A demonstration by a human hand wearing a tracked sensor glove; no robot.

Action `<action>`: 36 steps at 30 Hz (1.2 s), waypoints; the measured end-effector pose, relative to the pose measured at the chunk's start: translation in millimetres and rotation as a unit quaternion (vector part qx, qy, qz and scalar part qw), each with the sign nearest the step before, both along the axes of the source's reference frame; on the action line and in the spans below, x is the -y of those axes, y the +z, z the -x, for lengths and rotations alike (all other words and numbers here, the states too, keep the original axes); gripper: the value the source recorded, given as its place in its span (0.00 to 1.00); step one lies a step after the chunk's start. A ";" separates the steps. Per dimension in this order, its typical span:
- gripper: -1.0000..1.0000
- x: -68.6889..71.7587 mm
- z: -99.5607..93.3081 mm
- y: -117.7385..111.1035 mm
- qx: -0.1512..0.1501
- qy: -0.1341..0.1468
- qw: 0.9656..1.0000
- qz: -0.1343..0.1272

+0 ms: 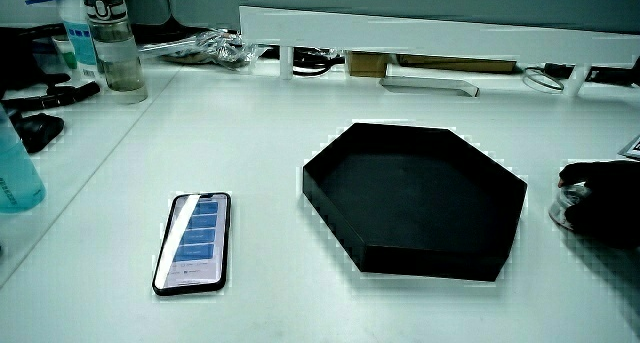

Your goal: Pick paper clip from desk

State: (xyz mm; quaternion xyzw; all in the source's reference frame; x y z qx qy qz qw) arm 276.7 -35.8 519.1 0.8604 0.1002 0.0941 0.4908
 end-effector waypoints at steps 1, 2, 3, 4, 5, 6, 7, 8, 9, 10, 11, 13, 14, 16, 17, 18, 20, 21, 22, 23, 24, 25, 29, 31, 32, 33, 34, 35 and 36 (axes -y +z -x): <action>1.00 0.4 1.3 -2.0 0.003 -0.002 1.000 -0.008; 1.00 0.5 2.2 -2.3 0.007 -0.002 1.000 -0.002; 1.00 0.5 2.3 -2.4 0.005 -0.001 1.000 -0.004; 1.00 0.4 1.3 -0.6 0.000 -0.001 1.000 0.000; 1.00 0.7 1.3 -0.7 0.008 -0.001 1.000 0.004; 1.00 0.7 2.4 -3.0 0.008 0.000 1.000 0.008; 1.00 0.7 2.4 -3.2 0.010 -0.003 1.000 0.005; 1.00 0.9 1.7 -3.3 0.008 -0.001 1.000 0.004; 1.00 1.3 1.1 -3.2 0.005 -0.001 1.000 0.000; 1.00 1.5 -0.7 -0.9 0.004 -0.004 1.000 0.005; 1.00 2.6 -0.5 -3.6 0.008 -0.001 1.000 0.004; 1.00 4.2 -2.0 -5.1 0.004 -0.001 1.000 0.003; 1.00 5.6 -1.8 -7.3 0.007 -0.002 1.000 0.003; 1.00 7.6 -1.0 -11.4 0.006 -0.005 1.000 -0.002; 1.00 9.0 0.6 -14.8 0.012 -0.008 1.000 -0.002; 1.00 10.6 0.3 -16.9 0.010 -0.009 1.000 -0.012; 1.00 14.3 -0.7 -22.8 0.013 -0.011 1.000 -0.022; 1.00 16.4 -3.1 -24.0 0.008 -0.011 1.000 -0.025; 1.00 18.2 -3.0 -29.6 0.006 -0.012 0.999 -0.031; 1.00 20.0 -3.6 -32.8 0.008 -0.009 0.999 -0.034; 1.00 22.0 -1.2 -38.4 0.012 -0.011 0.999 -0.035; 1.00 22.9 0.9 -41.8 0.013 -0.012 0.999 -0.039; 1.00 23.2 7.8 -44.3 0.021 -0.022 0.999 -0.035; 1.00 23.1 7.8 -43.0 0.017 -0.019 0.999 -0.033; 1.00 23.0 8.4 -42.1 0.019 -0.022 0.999 -0.033; 1.00 22.7 12.1 -45.5 0.028 -0.025 0.999 -0.040; 1.00 22.7 14.8 -45.9 0.022 -0.028 0.998 -0.047; 1.00 22.7 19.2 -46.5 0.033 -0.034 0.998 -0.046; 1.00 23.7 20.6 -42.5 0.028 -0.036 0.998 -0.033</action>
